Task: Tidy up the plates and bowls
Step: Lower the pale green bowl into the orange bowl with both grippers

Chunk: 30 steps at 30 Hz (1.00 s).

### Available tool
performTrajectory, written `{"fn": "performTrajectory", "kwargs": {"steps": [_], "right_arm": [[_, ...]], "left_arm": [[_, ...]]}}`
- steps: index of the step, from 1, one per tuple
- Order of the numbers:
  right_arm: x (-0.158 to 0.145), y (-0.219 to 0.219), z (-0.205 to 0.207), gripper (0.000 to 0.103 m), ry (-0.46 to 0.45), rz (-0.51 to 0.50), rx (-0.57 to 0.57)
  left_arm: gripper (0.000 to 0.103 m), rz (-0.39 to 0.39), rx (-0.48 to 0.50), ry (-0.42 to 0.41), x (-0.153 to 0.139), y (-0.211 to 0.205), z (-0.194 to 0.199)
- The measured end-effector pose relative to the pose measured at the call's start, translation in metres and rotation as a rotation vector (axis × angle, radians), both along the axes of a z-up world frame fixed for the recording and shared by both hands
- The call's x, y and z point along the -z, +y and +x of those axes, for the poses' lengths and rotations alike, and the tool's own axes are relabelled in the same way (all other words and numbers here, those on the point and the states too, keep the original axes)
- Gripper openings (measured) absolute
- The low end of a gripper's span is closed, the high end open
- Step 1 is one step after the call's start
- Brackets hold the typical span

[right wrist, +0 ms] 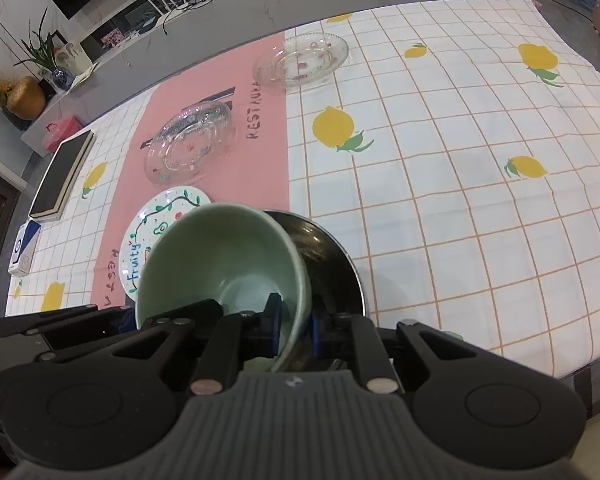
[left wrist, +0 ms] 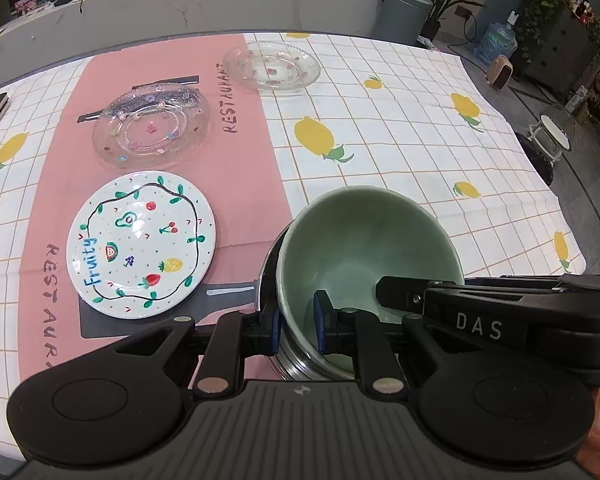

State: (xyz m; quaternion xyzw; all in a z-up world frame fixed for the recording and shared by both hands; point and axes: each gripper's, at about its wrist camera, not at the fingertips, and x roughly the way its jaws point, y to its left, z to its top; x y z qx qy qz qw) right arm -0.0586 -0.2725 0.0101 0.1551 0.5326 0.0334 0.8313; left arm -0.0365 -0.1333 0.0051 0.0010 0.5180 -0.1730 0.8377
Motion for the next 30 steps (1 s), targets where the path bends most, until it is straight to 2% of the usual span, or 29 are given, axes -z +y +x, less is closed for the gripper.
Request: {"fn": "performTrajectory", "kwargs": {"steps": [11, 21, 30], "right_arm": [[0.0075, -0.0018, -0.0002, 0.013, 0.016, 0.003, 0.000], [0.0096, -0.0085, -0.0015, 0.014, 0.003, 0.035, 0.007], [0.0066, -0.0058, -0.0028, 0.014, 0.001, 0.017, 0.003]], "left_arm": [[0.018, 0.042, 0.025, -0.011, 0.0027, -0.0071, -0.0014], [0.020, 0.012, 0.026, -0.007, 0.0014, -0.0028, -0.0032], [0.020, 0.003, 0.018, 0.002, 0.0011, 0.0003, -0.0021]]}}
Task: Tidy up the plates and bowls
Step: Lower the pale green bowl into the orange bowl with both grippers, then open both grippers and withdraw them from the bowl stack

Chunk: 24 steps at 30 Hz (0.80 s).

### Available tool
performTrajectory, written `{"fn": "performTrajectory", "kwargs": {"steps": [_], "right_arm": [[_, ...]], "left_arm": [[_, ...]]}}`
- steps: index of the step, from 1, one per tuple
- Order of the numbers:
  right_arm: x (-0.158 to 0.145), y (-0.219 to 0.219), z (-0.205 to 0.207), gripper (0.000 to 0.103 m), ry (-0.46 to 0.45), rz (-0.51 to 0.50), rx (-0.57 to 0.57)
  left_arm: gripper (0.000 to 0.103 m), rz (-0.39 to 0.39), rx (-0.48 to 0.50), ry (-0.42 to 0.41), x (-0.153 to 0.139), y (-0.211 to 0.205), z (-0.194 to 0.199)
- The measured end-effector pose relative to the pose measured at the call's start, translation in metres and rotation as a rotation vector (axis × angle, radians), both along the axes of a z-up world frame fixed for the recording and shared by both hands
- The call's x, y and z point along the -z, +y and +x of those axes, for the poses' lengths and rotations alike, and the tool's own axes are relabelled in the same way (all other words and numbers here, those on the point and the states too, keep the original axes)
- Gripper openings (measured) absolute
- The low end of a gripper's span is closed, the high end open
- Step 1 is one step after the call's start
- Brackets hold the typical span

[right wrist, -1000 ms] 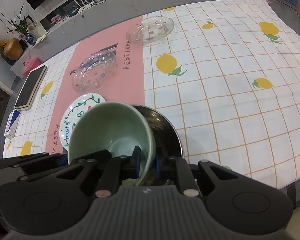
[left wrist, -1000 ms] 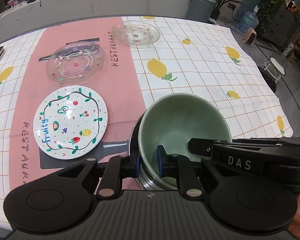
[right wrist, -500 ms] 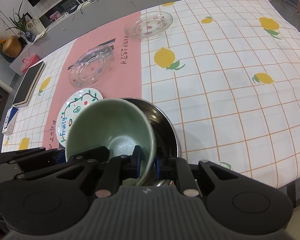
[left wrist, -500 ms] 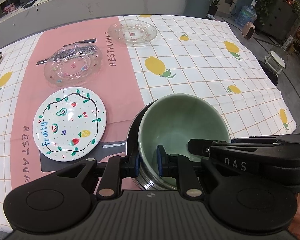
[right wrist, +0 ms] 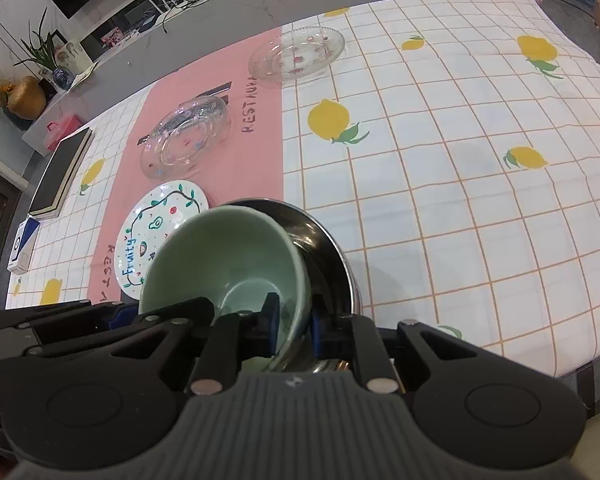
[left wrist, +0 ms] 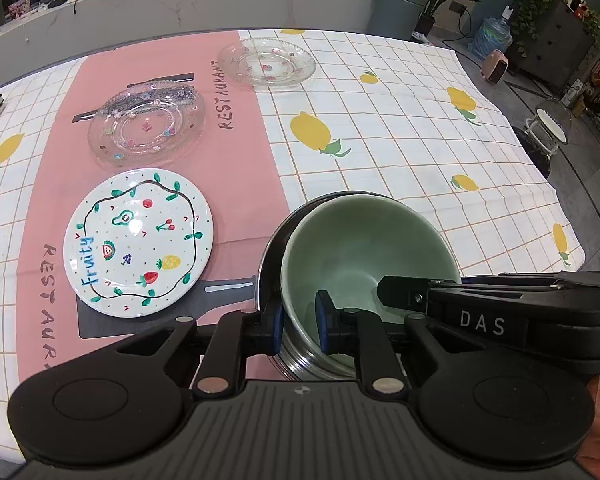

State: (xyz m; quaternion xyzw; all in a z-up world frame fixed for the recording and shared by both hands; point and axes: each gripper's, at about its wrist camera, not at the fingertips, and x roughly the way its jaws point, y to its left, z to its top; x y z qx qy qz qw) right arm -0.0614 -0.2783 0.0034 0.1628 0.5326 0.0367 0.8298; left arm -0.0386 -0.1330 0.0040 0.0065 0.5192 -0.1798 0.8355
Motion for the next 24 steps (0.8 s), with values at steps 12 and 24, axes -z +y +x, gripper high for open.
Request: {"fn": "performTrajectory", "kwargs": {"steps": [12, 24], "right_arm": [[-0.006, -0.004, -0.003, 0.020, -0.022, 0.007, 0.004], [-0.011, -0.004, -0.004, 0.028, -0.054, -0.033, 0.000]], "left_arm": [[0.020, -0.001, -0.003, -0.002, -0.002, 0.001, -0.001], [0.027, 0.003, -0.006, -0.034, -0.011, 0.001, -0.003]]}}
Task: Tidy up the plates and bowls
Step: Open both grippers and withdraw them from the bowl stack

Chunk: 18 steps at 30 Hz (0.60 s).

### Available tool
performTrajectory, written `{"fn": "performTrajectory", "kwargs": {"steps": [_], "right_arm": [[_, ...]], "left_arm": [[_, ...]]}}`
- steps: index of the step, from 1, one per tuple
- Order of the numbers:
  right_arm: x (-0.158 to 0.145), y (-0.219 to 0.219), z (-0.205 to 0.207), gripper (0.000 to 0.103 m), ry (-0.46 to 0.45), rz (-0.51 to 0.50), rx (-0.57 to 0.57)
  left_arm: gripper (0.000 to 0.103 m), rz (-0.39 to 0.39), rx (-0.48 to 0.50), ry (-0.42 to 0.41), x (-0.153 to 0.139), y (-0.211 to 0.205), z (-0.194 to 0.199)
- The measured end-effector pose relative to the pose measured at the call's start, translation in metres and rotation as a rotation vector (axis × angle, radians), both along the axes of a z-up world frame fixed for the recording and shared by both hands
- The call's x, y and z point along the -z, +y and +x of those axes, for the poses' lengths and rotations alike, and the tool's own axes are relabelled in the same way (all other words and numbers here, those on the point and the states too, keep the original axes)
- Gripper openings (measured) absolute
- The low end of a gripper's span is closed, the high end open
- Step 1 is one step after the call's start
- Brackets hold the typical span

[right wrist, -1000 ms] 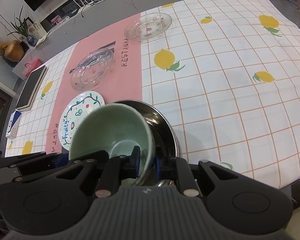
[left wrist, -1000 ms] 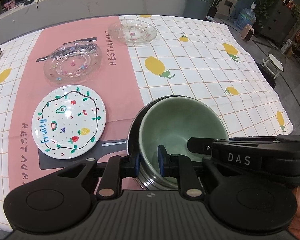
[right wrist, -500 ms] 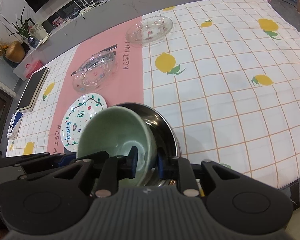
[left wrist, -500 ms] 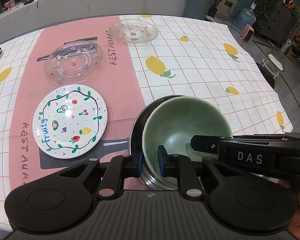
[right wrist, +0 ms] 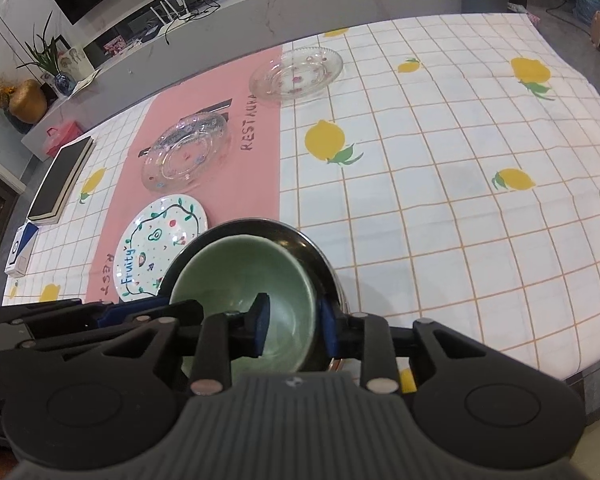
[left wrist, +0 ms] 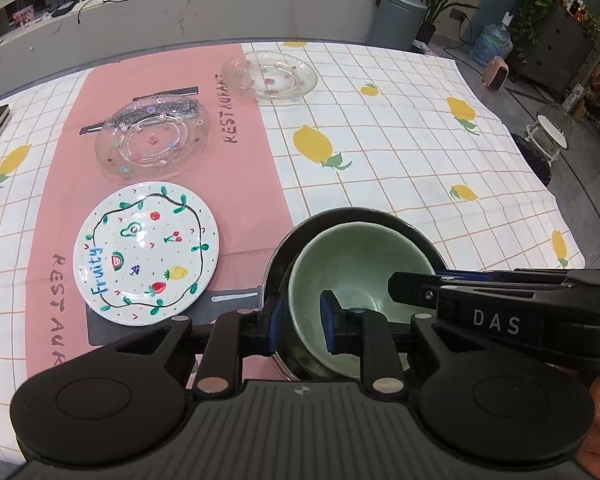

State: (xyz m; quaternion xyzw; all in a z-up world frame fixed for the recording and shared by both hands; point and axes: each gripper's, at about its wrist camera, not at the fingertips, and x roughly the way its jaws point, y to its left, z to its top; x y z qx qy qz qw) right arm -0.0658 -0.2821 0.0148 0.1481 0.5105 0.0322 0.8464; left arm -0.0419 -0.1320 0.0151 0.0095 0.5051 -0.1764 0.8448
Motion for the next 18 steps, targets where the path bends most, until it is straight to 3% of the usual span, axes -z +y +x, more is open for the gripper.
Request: {"fn": "performTrajectory", "kwargs": {"steps": [18], "right_arm": [[-0.030, 0.017, -0.004, 0.023, -0.097, -0.096, -0.040]], "left_arm": [[0.027, -0.001, 0.011, -0.067, -0.023, 0.000, -0.006]]}}
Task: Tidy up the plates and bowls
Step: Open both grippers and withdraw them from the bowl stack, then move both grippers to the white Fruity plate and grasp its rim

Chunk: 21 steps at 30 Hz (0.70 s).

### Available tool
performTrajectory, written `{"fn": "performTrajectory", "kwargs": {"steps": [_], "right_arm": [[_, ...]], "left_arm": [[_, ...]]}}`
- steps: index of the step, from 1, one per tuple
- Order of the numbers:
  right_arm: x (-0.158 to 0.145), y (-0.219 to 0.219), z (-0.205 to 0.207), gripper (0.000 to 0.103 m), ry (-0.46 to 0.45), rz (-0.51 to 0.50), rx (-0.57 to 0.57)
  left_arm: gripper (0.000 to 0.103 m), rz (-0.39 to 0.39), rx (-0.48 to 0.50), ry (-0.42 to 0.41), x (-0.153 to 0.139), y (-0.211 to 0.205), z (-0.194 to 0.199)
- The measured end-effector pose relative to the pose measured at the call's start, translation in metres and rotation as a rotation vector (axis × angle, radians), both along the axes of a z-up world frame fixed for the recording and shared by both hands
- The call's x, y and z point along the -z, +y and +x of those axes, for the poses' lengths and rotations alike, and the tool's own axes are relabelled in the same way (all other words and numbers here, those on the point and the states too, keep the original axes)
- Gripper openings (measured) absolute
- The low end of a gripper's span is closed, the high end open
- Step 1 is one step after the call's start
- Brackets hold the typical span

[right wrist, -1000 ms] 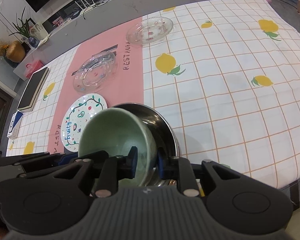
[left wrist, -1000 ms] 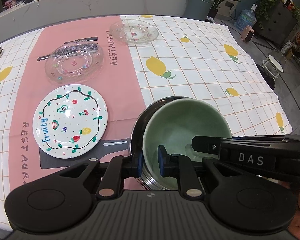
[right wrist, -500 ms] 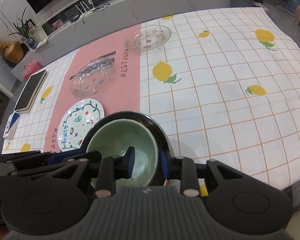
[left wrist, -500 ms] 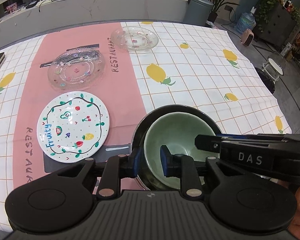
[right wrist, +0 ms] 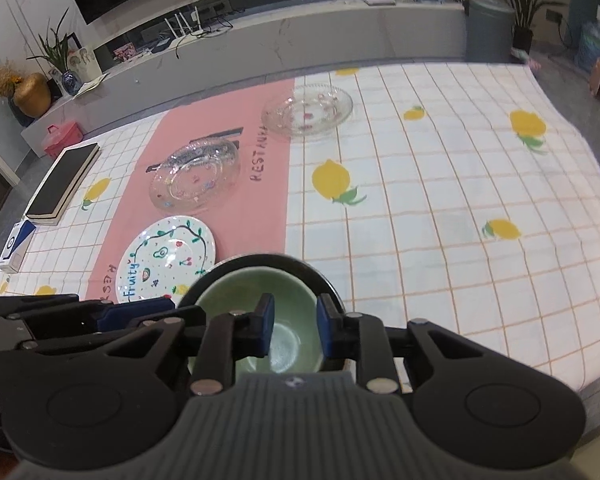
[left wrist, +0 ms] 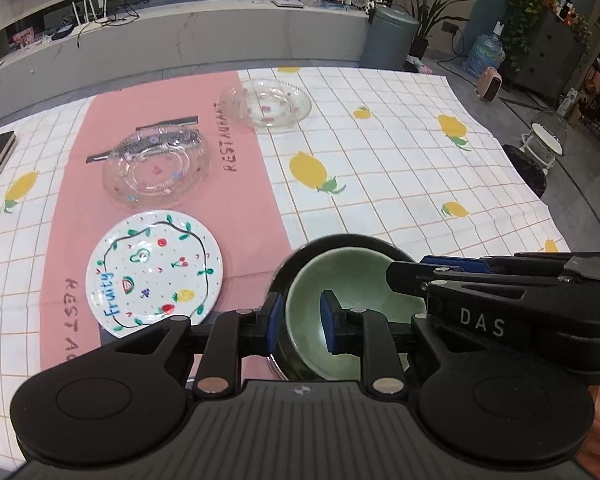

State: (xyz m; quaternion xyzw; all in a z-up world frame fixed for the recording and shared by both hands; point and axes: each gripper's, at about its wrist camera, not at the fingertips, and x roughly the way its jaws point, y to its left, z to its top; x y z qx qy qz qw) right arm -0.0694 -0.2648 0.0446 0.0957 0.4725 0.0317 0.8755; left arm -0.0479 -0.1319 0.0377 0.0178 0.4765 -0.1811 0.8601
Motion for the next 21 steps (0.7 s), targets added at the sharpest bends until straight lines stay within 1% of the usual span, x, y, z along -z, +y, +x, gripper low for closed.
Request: {"fn": "performTrajectory", "kwargs": {"steps": [4, 8, 21], "right_arm": [[-0.006, 0.003, 0.001, 0.023, -0.015, 0.019, -0.014], [-0.010, 0.010, 0.004, 0.023, -0.024, 0.027, -0.029], [-0.019, 0.045, 0.025, 0.022, -0.042, 0.018, -0.090]], "left_arm": [[0.027, -0.018, 0.005, -0.012, -0.006, 0.008, 0.003], [0.028, -0.015, 0.006, -0.016, -0.010, 0.015, 0.005], [0.028, -0.036, -0.068, -0.028, -0.016, 0.049, 0.023]]}}
